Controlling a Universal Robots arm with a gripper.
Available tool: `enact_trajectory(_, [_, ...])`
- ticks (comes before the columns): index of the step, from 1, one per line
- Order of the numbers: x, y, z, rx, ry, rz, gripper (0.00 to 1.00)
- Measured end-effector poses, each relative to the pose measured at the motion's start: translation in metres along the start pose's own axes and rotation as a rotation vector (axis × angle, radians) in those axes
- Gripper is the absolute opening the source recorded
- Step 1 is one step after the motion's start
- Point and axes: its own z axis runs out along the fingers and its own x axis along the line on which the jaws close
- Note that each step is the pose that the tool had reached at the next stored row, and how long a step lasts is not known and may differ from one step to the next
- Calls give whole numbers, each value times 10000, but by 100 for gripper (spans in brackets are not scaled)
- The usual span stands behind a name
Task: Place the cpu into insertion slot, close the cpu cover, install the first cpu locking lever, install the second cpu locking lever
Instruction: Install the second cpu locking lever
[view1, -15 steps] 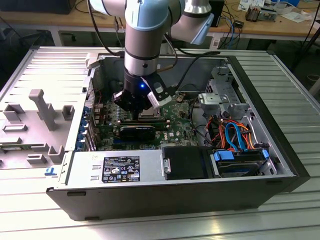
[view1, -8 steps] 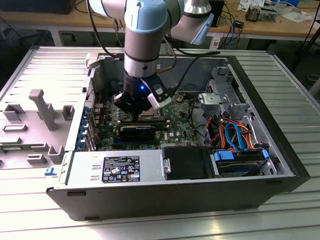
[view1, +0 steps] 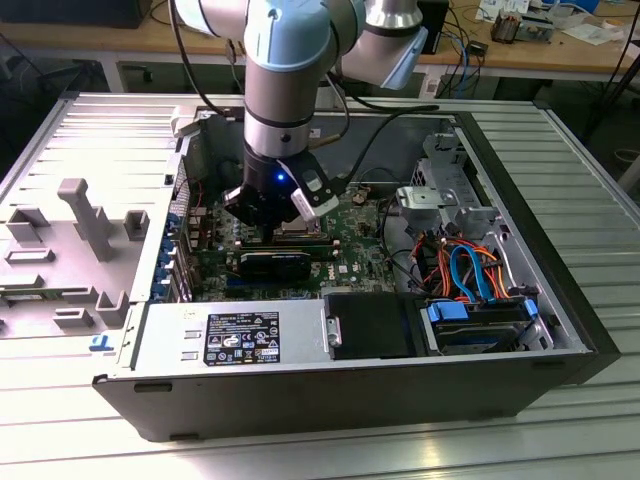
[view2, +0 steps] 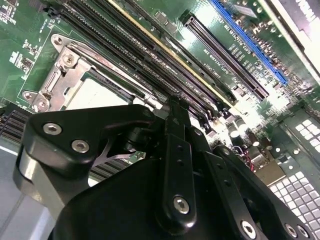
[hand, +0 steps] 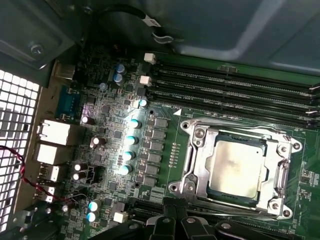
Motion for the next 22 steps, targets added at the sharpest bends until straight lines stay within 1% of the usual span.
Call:
enact_trajectory(2, [2, 0, 1, -2, -2, 1, 11])
enact_trajectory(3, [2, 0, 1, 1, -17, 2, 11])
enact_trajectory(4, [3, 0, 0, 9, -52, 2, 11])
enact_trajectory(5, [3, -1, 0, 26, -128, -2, 11])
enact_trajectory(6, [1, 0, 1, 44, -245, -8, 11])
enact_trajectory(7, [2, 0, 1, 63, -337, -11, 11])
enact_trajectory(8, [4, 0, 2, 85, -449, -15, 11])
enact_trajectory(9, [9, 1, 3, 98, -521, -18, 11])
enact_trajectory(10, [16, 3, 6, 105, -564, -14, 11])
enact_trajectory(12, [27, 5, 14, 86, -575, 31, 11])
enact_trajectory(14, [46, 8, 22, 8, -588, 83, 11])
enact_trajectory(15, [50, 9, 25, -7, -592, 99, 11])
enact_trajectory(19, [57, 10, 26, -18, -595, 118, 11])
enact_trajectory(21, [78, 14, 29, -27, -597, 119, 11])
enact_trajectory(22, [82, 15, 42, -220, -631, 104, 11])
